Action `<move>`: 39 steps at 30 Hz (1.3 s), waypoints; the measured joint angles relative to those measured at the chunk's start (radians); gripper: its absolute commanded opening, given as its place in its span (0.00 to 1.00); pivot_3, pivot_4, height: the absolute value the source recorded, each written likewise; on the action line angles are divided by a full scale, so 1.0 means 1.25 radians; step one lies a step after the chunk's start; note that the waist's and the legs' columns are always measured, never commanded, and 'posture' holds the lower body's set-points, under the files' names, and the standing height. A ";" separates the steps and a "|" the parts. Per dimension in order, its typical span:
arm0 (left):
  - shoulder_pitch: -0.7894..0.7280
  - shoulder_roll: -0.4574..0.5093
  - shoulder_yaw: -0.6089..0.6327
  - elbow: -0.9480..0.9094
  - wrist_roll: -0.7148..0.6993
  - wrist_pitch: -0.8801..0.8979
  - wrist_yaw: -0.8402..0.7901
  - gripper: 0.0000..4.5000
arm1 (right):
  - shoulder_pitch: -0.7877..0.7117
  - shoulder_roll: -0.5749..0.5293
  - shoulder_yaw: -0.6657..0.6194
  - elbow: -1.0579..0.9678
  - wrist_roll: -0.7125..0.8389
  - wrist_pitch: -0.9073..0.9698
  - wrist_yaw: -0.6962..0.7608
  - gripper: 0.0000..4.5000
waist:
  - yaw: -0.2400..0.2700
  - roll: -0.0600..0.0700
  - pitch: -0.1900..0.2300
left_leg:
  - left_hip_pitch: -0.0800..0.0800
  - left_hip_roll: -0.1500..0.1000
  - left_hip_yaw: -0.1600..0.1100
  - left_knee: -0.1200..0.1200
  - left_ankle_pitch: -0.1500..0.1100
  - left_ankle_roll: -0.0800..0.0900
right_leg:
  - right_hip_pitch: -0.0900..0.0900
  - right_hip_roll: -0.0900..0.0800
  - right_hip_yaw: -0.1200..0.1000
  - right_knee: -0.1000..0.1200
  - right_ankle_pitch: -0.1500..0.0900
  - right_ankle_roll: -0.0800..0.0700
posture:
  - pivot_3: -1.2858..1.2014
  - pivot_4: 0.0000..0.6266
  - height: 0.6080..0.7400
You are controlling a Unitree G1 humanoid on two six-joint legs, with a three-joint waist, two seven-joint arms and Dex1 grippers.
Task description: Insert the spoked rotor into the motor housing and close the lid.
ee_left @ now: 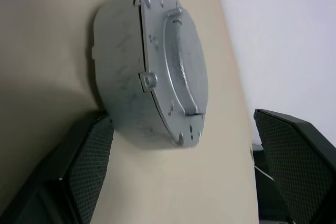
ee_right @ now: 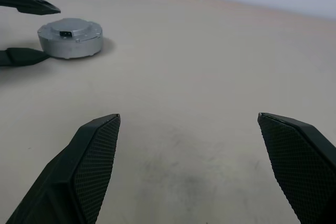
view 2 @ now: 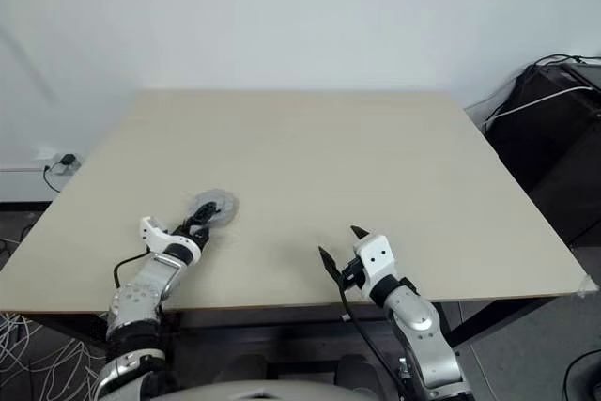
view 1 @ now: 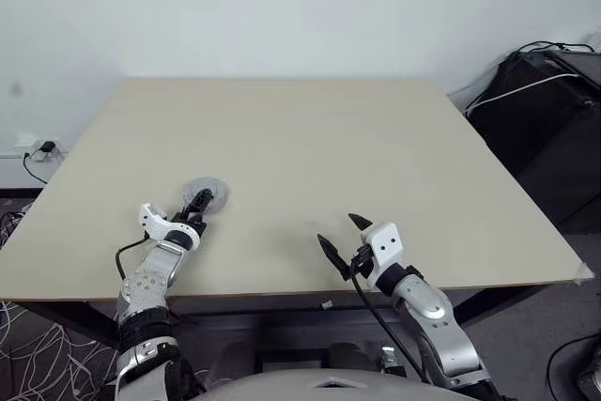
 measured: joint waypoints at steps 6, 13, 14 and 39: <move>0.114 0.014 -0.058 -0.132 0.000 0.058 -0.010 0.99 | -0.004 0.004 0.001 0.008 0.000 0.002 0.002 1.00 | -0.002 0.003 -0.003 | 0.000 0.000 0.000 0.000 0.000 0.000 | 0.000 0.000 0.000 0.000 0.000 0.000 | 0.52 0.00 1.00; 0.276 0.142 -0.273 -0.269 0.162 -0.001 -0.205 0.99 | -0.008 0.004 0.002 0.013 0.000 0.003 0.009 1.00 | -0.008 0.004 -0.003 | 0.000 0.002 0.001 -0.003 0.000 0.000 | -0.002 -0.003 0.001 0.000 -0.001 -0.002 | 0.52 0.00 1.00; 0.292 0.158 -0.304 -0.278 0.192 -0.027 -0.235 0.99 | -0.008 0.004 0.002 0.014 0.000 0.003 0.012 1.00 | -0.008 0.004 -0.002 | 0.000 0.002 0.001 -0.003 0.000 0.000 | -0.002 -0.004 0.001 0.000 -0.001 -0.002 | 0.52 0.00 1.00; 0.396 0.040 -0.532 -0.160 0.736 -0.864 -0.150 0.99 | 0.077 0.049 -0.007 0.012 -0.043 -0.120 -0.052 1.00 | 0.011 0.005 -0.001 | -0.001 0.001 0.002 -0.008 -0.001 0.001 | -0.005 -0.006 0.000 0.000 -0.006 0.000 | 0.52 0.00 1.00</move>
